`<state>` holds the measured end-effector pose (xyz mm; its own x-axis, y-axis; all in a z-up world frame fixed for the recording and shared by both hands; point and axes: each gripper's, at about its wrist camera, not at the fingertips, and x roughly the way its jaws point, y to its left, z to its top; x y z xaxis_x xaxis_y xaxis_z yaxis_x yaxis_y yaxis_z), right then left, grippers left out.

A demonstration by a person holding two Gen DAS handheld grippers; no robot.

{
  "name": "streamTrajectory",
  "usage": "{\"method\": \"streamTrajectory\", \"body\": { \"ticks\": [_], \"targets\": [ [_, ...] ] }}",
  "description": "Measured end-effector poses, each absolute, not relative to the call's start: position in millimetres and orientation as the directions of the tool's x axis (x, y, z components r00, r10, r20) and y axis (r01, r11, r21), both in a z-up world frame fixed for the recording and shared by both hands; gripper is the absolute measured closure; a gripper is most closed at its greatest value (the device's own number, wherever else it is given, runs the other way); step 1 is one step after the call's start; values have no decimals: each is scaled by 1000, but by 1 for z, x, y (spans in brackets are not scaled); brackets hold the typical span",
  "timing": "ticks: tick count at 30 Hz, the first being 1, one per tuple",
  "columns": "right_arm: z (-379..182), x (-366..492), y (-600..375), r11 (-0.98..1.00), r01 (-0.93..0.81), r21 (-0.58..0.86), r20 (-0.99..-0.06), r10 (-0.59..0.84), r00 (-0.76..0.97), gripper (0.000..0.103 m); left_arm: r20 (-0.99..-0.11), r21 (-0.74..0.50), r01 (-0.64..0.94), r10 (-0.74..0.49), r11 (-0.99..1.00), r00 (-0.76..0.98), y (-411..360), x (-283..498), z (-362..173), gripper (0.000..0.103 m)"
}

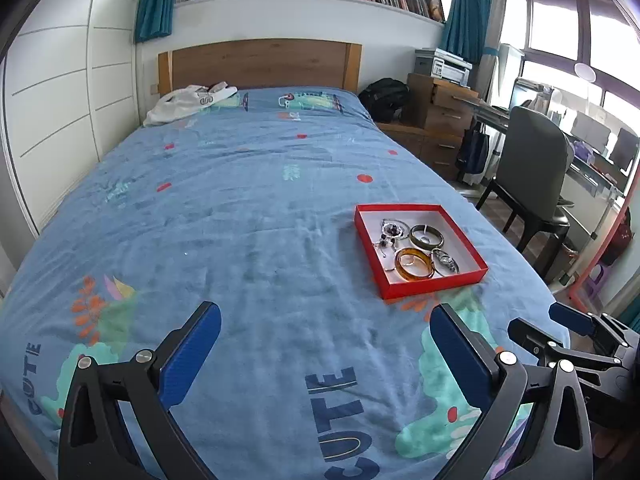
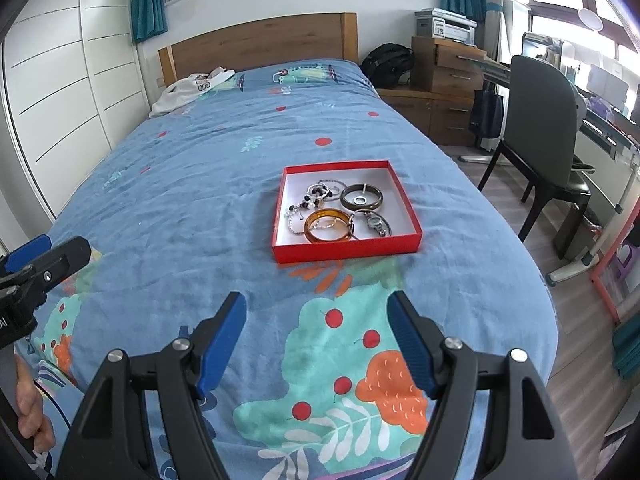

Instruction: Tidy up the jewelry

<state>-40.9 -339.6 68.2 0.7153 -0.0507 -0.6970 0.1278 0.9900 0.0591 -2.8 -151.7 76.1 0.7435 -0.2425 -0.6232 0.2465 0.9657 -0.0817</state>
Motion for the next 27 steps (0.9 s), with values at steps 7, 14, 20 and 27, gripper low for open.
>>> {"method": "streamTrajectory", "body": {
  "ticks": [7,14,20,27],
  "targets": [
    [60,-38,-345,989,134,68,-708,-47,704,31,-638,-82,251,-245,964,730,-154,0,68,1],
    [54,-35,-349,987,142,73,-718,-47,695,31,-648,-84,257,-249,963,720,-157,2,62,1],
    [50,-33,-351,986,147,75,-724,-47,688,31,-657,-84,266,-254,960,709,-159,3,57,1],
    [48,-32,-351,986,148,77,-724,-47,688,31,-665,-88,266,-256,960,701,-161,4,54,1]
  ]
}}
